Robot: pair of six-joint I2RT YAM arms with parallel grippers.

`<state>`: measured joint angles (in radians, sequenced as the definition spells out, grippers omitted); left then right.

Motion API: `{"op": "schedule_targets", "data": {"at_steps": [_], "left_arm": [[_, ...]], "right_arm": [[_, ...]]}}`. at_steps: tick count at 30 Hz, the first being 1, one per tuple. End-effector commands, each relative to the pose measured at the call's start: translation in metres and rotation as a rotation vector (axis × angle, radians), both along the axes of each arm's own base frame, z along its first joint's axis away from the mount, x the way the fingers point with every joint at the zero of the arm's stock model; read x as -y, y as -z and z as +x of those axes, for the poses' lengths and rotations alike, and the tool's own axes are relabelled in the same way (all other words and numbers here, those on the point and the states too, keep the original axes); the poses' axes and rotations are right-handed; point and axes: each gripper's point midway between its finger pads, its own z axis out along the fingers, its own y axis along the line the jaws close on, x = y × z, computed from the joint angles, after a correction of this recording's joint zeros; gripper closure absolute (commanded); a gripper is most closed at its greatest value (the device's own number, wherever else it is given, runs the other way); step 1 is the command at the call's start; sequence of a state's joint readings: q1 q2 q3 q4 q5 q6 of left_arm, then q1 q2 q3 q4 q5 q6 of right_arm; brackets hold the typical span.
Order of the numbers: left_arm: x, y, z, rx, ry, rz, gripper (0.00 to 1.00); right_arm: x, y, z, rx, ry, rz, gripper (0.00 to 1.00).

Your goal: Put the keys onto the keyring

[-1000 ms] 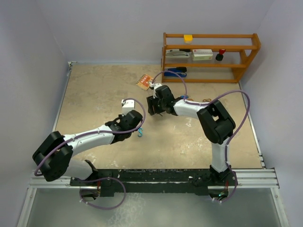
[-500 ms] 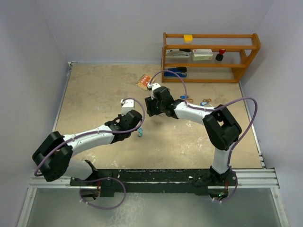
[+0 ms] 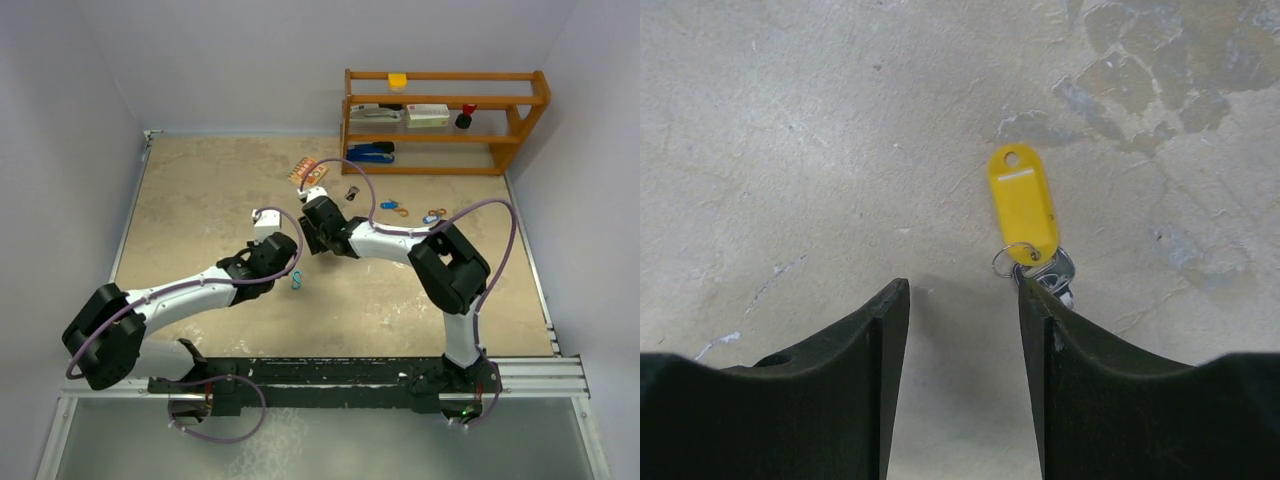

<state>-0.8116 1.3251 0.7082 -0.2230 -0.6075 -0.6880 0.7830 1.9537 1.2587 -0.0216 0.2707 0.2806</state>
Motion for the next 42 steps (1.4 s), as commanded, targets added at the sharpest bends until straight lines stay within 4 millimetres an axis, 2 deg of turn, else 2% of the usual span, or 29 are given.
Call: {"op": "schedule_targets", "data": {"at_steps": [1, 12, 18, 21, 33, 42], "left_arm": [[-0.003, -0.011, 0.006, 0.041, -0.025, -0.02, 1.0], [-0.006, -0.011, 0.008, 0.038, -0.022, -0.021, 1.0], [-0.007, -0.009, 0.008, 0.034, -0.024, -0.022, 1.0], [-0.007, -0.007, 0.008, 0.031, -0.023, -0.025, 1.0], [-0.006, -0.001, 0.007, 0.021, -0.022, -0.026, 1.0], [-0.003, 0.001, 0.007, 0.017, -0.019, -0.035, 1.0]], "right_arm": [[0.002, -0.013, 0.015, 0.069, 0.081, -0.048, 0.49], [0.01, 0.0, 0.022, 0.078, 0.164, -0.122, 0.53], [0.017, 0.001, 0.021, 0.072, 0.195, -0.142, 0.6], [0.019, 0.003, 0.02, 0.07, 0.2, -0.151, 0.67], [0.028, 0.004, 0.019, 0.08, 0.232, -0.181, 0.75], [0.037, 0.001, 0.02, 0.099, 0.26, -0.209, 0.85]]}}
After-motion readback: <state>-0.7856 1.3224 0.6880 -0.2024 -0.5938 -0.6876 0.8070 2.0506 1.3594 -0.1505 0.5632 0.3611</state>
